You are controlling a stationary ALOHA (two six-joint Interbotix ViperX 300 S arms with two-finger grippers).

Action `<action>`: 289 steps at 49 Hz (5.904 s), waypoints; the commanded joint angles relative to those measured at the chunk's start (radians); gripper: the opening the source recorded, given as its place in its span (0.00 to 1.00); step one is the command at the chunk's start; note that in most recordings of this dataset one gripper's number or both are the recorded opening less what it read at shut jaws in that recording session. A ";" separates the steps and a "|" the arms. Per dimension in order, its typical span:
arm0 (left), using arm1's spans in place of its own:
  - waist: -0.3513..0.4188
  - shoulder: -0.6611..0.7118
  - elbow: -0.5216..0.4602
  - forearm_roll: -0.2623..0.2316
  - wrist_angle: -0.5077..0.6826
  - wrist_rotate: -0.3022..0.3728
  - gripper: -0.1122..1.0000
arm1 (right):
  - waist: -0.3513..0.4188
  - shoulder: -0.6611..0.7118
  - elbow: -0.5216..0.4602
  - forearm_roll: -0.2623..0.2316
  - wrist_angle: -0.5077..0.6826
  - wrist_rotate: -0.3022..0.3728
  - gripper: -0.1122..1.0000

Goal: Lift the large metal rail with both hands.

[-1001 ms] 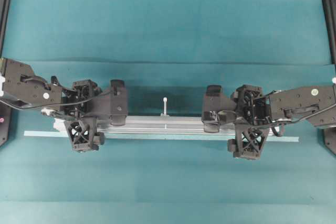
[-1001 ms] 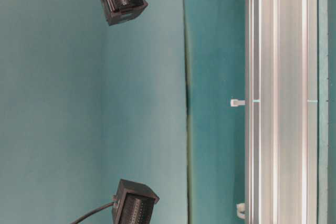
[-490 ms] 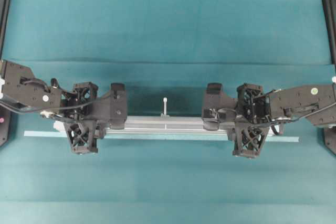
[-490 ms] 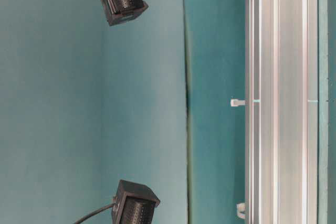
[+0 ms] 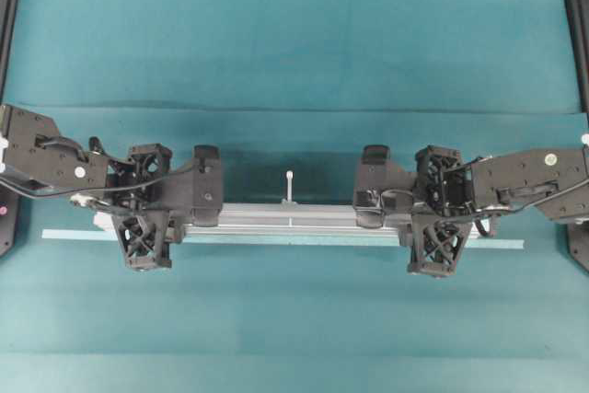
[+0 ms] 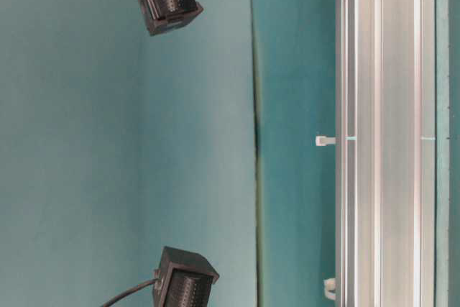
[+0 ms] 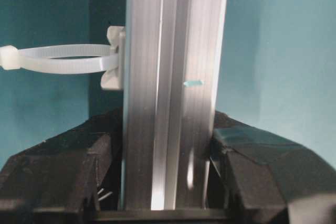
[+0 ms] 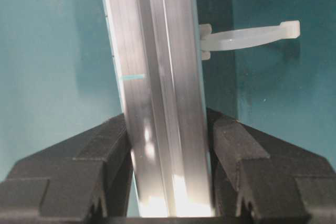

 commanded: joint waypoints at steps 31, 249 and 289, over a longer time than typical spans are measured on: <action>-0.005 -0.192 -0.115 0.002 0.213 -0.008 0.43 | -0.003 -0.167 -0.156 0.006 0.314 0.008 0.48; -0.009 -0.275 -0.307 0.005 0.597 -0.038 0.43 | -0.015 -0.158 -0.353 0.003 0.558 -0.044 0.48; 0.018 -0.132 -0.077 0.005 0.230 -0.040 0.43 | -0.009 -0.077 -0.153 0.011 0.261 -0.044 0.48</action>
